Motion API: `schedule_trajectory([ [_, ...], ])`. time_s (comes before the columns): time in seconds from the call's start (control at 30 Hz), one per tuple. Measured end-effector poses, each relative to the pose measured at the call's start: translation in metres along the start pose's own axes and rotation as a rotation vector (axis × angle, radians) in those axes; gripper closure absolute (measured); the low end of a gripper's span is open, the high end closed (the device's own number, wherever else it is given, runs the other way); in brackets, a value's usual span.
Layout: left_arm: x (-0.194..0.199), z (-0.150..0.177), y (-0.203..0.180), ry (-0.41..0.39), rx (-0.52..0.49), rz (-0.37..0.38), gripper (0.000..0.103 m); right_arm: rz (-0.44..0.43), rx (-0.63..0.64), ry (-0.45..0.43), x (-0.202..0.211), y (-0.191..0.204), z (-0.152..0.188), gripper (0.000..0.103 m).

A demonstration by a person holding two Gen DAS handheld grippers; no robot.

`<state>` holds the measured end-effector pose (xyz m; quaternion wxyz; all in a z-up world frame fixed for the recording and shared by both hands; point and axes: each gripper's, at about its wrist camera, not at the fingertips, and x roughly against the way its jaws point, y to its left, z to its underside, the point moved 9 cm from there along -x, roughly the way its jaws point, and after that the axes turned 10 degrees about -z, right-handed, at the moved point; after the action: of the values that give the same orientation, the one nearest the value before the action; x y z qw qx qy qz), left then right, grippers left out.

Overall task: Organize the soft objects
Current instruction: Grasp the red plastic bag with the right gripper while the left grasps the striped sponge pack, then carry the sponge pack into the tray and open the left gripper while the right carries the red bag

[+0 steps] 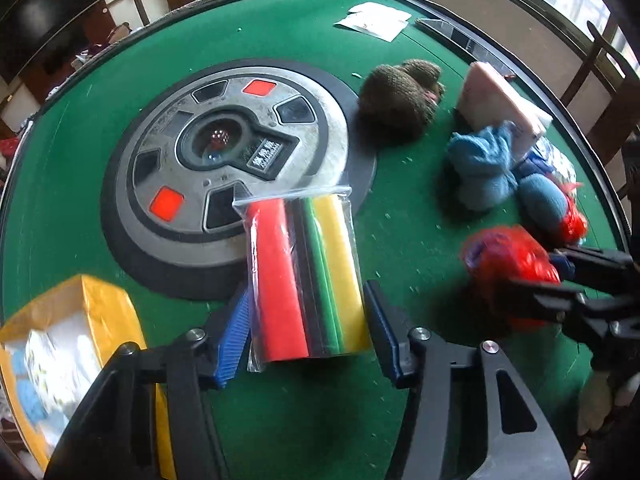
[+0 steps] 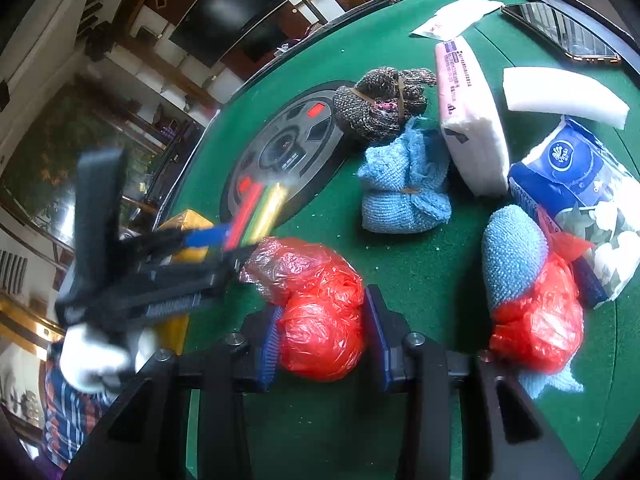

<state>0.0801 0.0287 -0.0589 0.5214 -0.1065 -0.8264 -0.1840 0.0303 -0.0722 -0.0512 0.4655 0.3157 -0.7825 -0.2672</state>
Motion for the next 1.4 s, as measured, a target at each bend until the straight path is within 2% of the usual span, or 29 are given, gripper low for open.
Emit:
schedule_trajectory([
  [0.1, 0.0, -0.003, -0.002, -0.024, 0.021, -0.028, 0.045, -0.001, -0.002, -0.001, 0.0, -0.002, -0.001, 0.068],
  [0.13, -0.002, -0.004, -0.002, -0.03, 0.031, -0.04, 0.036, -0.002, -0.002, -0.002, -0.001, -0.003, -0.001, 0.068],
  [0.2, -0.003, -0.008, 0.0, -0.053, 0.057, -0.044, 0.032, -0.003, -0.002, -0.003, 0.0, -0.003, -0.001, 0.068],
  [0.23, -0.005, -0.01, 0.001, -0.056, 0.064, -0.043, 0.032, -0.004, -0.002, -0.004, 0.0, -0.004, -0.001, 0.068],
  [0.27, -0.005, -0.013, 0.001, -0.053, 0.075, -0.036, 0.045, -0.005, -0.001, -0.005, 0.0, -0.004, -0.001, 0.068],
  [0.33, -0.001, -0.011, -0.003, -0.051, 0.098, -0.007, 0.065, -0.004, 0.003, -0.005, 0.0, -0.004, -0.001, 0.068],
  [0.5, 0.024, 0.002, -0.007, -0.106, 0.118, 0.014, 0.065, -0.002, 0.006, -0.005, 0.001, -0.003, 0.0, 0.068],
  [0.7, 0.066, 0.024, 0.002, -0.182, 0.199, 0.079, 0.065, 0.005, 0.017, -0.007, 0.0, 0.0, 0.001, 0.068],
  [0.87, 0.107, 0.055, 0.026, -0.235, 0.312, 0.148, 0.065, 0.02, 0.036, -0.009, -0.003, 0.006, 0.004, 0.068],
  [0.97, 0.121, 0.08, 0.053, -0.245, 0.39, 0.145, 0.065, 0.037, 0.053, -0.012, -0.004, 0.01, 0.006, 0.067],
  [1.03, 0.119, 0.096, 0.076, -0.228, 0.443, 0.116, 0.065, 0.049, 0.064, -0.013, -0.005, 0.012, 0.006, 0.067],
  [1.2, 0.082, 0.129, 0.129, -0.105, 0.579, 0.027, 0.065, 0.068, 0.08, -0.015, -0.007, 0.013, 0.006, 0.067],
  [1.3, 0.058, 0.13, 0.141, -0.049, 0.59, -0.019, 0.065, 0.073, 0.085, -0.017, -0.008, 0.013, 0.005, 0.067],
  [1.4, 0.033, 0.125, 0.143, 0.015, 0.6, -0.014, 0.065, 0.076, 0.089, -0.019, -0.006, 0.013, 0.005, 0.067],
])
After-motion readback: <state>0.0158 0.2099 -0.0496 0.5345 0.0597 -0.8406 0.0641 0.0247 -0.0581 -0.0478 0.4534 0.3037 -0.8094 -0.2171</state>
